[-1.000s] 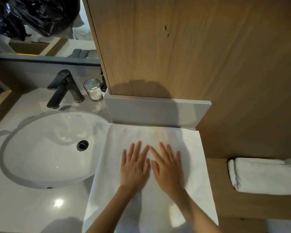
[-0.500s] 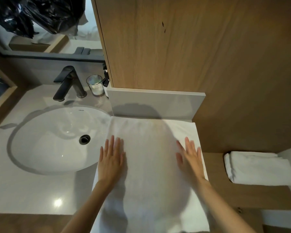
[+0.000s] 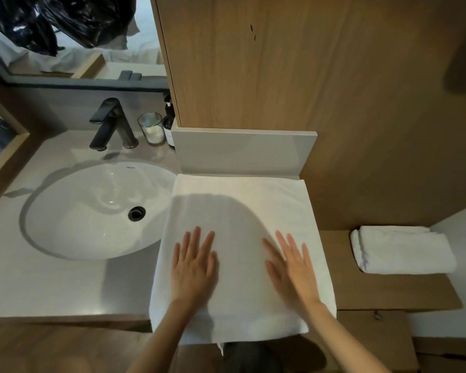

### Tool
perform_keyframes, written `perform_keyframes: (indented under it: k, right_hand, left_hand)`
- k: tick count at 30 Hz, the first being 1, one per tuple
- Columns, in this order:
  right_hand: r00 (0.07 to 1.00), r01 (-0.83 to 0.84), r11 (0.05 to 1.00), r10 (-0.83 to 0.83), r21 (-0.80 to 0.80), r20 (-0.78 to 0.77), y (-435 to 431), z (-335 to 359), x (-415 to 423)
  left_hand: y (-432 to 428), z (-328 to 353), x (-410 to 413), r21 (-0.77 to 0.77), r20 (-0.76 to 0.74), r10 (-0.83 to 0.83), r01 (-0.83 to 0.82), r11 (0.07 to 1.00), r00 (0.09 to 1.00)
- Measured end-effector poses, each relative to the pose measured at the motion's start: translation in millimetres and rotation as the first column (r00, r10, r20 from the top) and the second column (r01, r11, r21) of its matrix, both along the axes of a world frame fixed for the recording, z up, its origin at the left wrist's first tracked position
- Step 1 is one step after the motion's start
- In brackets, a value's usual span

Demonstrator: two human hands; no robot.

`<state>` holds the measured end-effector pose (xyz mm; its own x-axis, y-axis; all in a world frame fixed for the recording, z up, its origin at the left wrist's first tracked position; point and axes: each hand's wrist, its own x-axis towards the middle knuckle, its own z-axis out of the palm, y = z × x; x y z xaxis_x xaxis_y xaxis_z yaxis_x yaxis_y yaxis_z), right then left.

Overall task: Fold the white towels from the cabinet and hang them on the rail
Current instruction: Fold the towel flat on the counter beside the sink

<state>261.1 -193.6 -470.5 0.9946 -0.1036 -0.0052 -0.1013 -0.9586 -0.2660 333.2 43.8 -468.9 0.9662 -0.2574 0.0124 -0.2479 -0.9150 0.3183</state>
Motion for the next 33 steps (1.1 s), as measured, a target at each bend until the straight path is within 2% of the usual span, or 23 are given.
perform_keyframes:
  k: [2, 4, 7, 12, 18, 24, 25, 29, 33]
  right_hand:
    - [0.997, 0.059, 0.995, -0.063, -0.086, -0.045, -20.2, 2.4, -11.2]
    - [0.986, 0.131, 0.989, -0.137, -0.067, -0.090, -31.5, 5.4, -21.8]
    - [0.968, 0.240, 0.962, -0.227, 0.130, -0.107, -37.7, 13.6, -35.4]
    - [0.936, 0.352, 0.826, -0.323, 0.440, -0.143, -36.5, 23.8, -57.8]
    - [0.896, 0.433, 0.781, -0.428, 0.450, -0.118, -32.4, 27.7, -91.9]
    - [0.783, 0.593, 0.539, -0.558, 0.598, -0.274, -31.6, 29.7, -108.2]
    - [0.788, 0.584, 0.530, -0.553, 0.615, -0.271, -31.3, 30.5, -110.0]
    - [0.827, 0.513, 0.596, -0.535, 0.617, -0.171, -28.8, 35.2, -114.2]
    - [0.832, 0.504, 0.621, -0.535, 0.600, -0.146, -25.9, 28.4, -120.8]
  left_hand:
    - [13.4, 1.6, 1.7, -0.021, 0.007, 0.004, -0.004, 1.000, 1.000]
    - [21.8, 3.0, 1.8, -0.019, 0.023, -0.006, 0.007, 1.000, 1.000]
    - [25.6, 3.1, 2.9, -0.018, 0.002, -0.034, 0.034, 0.999, 0.999]
    - [17.1, 6.9, 4.2, 0.028, -0.114, -0.002, 0.005, 1.000, 0.994]
    - [-13.4, 9.7, -36.6, 0.037, -0.077, -0.205, 0.208, 0.977, 0.976]
    - [-21.4, -1.6, -52.4, 0.104, -0.093, -0.214, 0.223, 0.969, 0.972]
    - [-20.6, -1.9, -50.7, 0.124, -0.089, -0.214, 0.224, 0.967, 0.973]
    - [-16.4, -5.2, -49.0, 0.183, -0.061, -0.256, 0.263, 0.947, 0.965]
    - [-9.2, -8.7, -45.9, 0.146, 0.094, -0.291, 0.276, 0.950, 0.952]
